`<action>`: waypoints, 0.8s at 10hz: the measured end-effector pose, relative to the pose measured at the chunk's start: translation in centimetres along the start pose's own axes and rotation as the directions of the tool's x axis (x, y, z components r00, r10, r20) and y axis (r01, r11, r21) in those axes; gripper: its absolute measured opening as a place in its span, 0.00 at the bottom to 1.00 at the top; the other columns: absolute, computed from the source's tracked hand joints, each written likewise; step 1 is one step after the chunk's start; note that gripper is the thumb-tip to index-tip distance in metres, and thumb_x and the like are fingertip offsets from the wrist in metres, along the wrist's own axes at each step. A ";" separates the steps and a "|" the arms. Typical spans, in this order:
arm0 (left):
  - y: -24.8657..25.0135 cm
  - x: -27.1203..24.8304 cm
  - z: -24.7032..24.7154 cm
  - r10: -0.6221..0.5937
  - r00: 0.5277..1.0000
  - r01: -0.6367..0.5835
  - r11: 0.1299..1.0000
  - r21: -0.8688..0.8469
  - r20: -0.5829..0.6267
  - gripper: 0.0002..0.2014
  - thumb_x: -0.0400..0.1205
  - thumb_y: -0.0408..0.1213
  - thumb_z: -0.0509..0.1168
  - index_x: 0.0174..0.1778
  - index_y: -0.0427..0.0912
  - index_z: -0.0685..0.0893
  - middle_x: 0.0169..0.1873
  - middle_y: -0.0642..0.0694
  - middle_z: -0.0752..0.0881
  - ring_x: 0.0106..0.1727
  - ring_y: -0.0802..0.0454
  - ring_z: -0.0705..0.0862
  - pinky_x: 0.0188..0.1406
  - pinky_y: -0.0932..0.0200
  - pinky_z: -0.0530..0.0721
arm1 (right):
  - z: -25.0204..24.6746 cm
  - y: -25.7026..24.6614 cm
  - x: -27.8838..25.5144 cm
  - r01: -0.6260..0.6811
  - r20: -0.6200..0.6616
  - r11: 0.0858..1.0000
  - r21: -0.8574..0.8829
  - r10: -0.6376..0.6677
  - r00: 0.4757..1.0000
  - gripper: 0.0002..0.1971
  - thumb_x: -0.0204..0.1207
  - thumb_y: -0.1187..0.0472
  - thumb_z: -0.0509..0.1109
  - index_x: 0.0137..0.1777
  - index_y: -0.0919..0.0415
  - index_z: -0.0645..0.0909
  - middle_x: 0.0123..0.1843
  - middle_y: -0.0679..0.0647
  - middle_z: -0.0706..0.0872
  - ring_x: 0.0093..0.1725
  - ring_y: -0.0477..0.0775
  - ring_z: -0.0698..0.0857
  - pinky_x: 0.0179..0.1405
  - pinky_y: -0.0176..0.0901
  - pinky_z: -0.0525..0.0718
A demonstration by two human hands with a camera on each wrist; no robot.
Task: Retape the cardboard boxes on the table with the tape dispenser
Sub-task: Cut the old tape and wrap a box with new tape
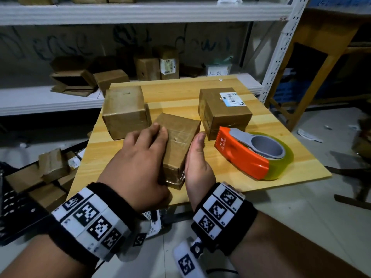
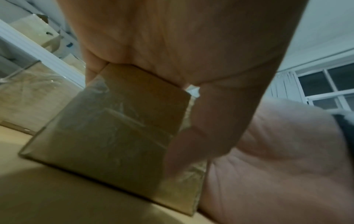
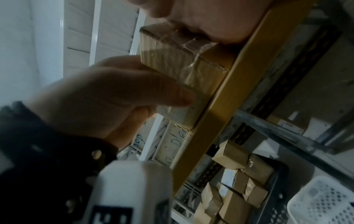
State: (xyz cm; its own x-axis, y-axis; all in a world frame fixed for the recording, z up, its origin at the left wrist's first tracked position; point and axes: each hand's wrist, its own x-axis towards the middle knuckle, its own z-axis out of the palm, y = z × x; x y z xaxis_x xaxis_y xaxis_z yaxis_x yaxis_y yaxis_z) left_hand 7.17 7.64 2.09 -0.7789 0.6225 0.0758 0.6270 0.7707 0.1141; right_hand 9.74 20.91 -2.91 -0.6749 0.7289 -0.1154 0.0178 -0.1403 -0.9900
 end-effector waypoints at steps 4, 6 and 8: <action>-3.8 0.4 -0.2 -0.425 0.902 0.165 0.175 -0.971 0.077 0.31 0.71 0.50 0.82 0.72 0.51 0.86 0.59 0.49 0.92 0.63 0.42 0.90 0.69 0.39 0.84 | -1.3 -1.7 -1.1 -0.207 0.132 0.978 -0.023 0.208 0.969 0.28 0.79 0.25 0.60 0.50 0.44 0.92 0.43 0.41 0.95 0.52 0.50 0.92 0.62 0.51 0.88; -1.0 0.4 -0.1 -0.277 0.868 0.324 -0.313 -0.893 0.412 0.23 0.85 0.56 0.64 0.67 0.45 0.88 0.57 0.36 0.93 0.52 0.37 0.95 0.43 0.44 0.93 | -1.3 -1.5 -0.1 -0.192 0.186 0.981 -0.014 0.191 0.964 0.43 0.56 0.09 0.61 0.54 0.41 0.92 0.51 0.44 0.96 0.58 0.56 0.93 0.69 0.63 0.85; 0.7 0.7 0.2 -0.229 0.918 0.246 -0.314 -0.917 0.324 0.23 0.86 0.61 0.60 0.64 0.49 0.89 0.55 0.39 0.94 0.53 0.39 0.94 0.39 0.48 0.93 | -1.6 -2.4 0.3 -0.144 0.292 0.989 -0.030 0.146 0.945 0.50 0.56 0.11 0.65 0.74 0.40 0.82 0.70 0.46 0.89 0.71 0.57 0.87 0.78 0.64 0.79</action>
State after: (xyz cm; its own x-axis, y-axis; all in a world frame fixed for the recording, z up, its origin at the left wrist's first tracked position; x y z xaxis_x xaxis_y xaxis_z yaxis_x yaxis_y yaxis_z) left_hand 7.04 8.61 2.03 -0.8545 0.4391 -0.2775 -0.3994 -0.2140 0.8915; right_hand 10.73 22.55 -0.65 -0.8508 0.4725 -0.2297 0.1365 -0.2235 -0.9651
